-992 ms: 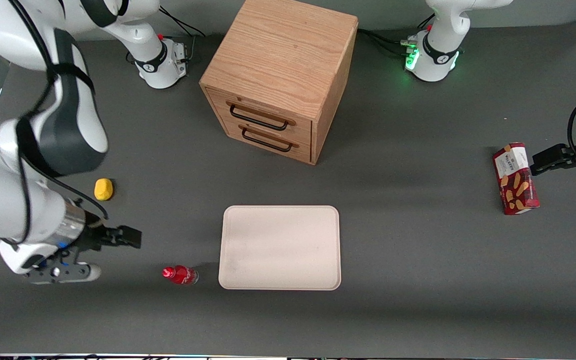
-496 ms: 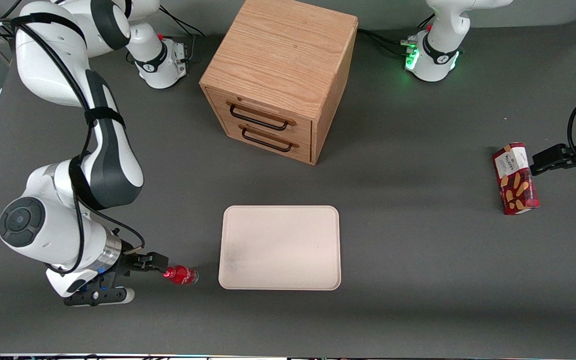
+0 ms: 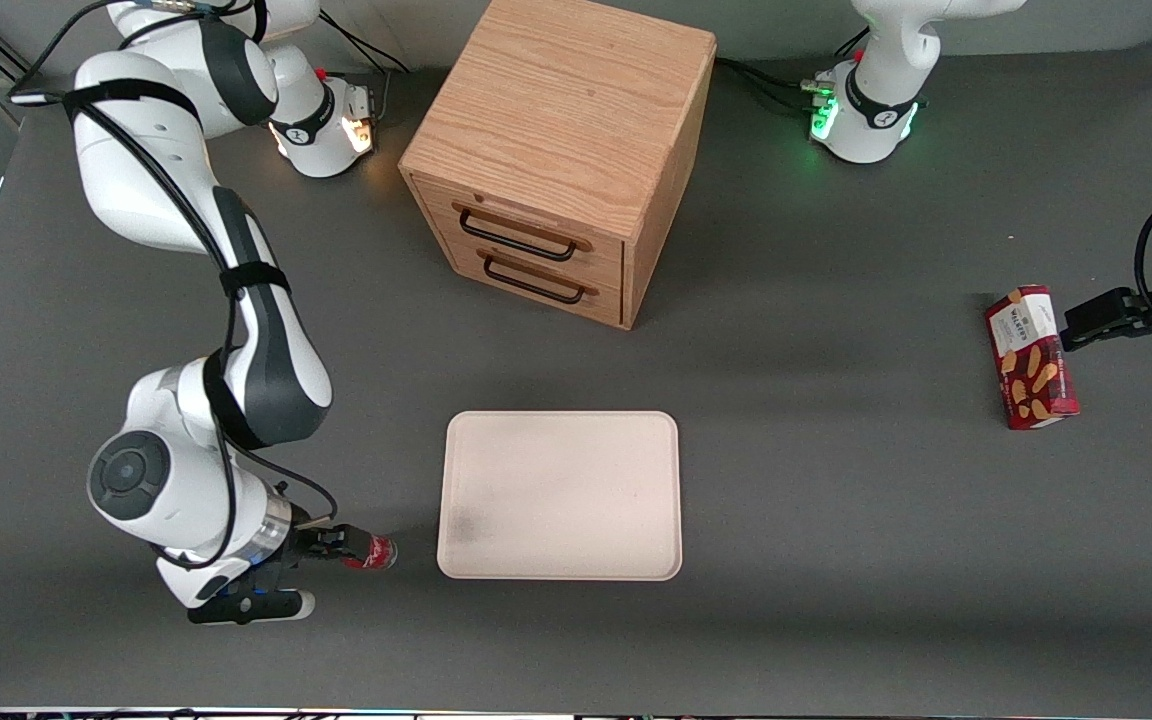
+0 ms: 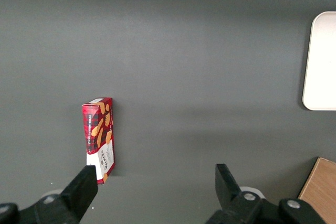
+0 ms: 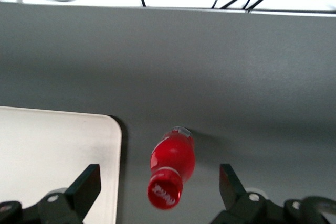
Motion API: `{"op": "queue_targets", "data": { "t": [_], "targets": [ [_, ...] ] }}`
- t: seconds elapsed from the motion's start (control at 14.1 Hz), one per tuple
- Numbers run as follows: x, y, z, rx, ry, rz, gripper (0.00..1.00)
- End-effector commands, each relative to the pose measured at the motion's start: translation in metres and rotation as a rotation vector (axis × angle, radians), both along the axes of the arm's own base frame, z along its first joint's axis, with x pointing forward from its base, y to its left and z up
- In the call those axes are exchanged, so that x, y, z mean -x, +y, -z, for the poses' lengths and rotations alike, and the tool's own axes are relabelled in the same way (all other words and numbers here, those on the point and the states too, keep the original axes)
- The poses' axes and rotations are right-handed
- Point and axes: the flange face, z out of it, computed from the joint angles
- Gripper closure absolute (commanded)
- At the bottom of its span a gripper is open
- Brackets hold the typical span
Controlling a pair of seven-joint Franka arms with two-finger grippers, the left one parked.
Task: Place coke bottle on tray
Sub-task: 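Lower the open right gripper around the bottle and close it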
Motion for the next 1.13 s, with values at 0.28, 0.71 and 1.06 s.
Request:
{"op": "queue_targets", "data": {
  "t": [0.28, 0.71, 1.06],
  "targets": [
    [0.0, -0.002, 0.022, 0.011, 0.011, 0.025, 0.04],
    [0.008, -0.004, 0.028, 0.014, 0.045, 0.03, 0.07],
    [0.011, 0.0, 0.023, 0.009, 0.05, 0.029, 0.28]
  ]
}}
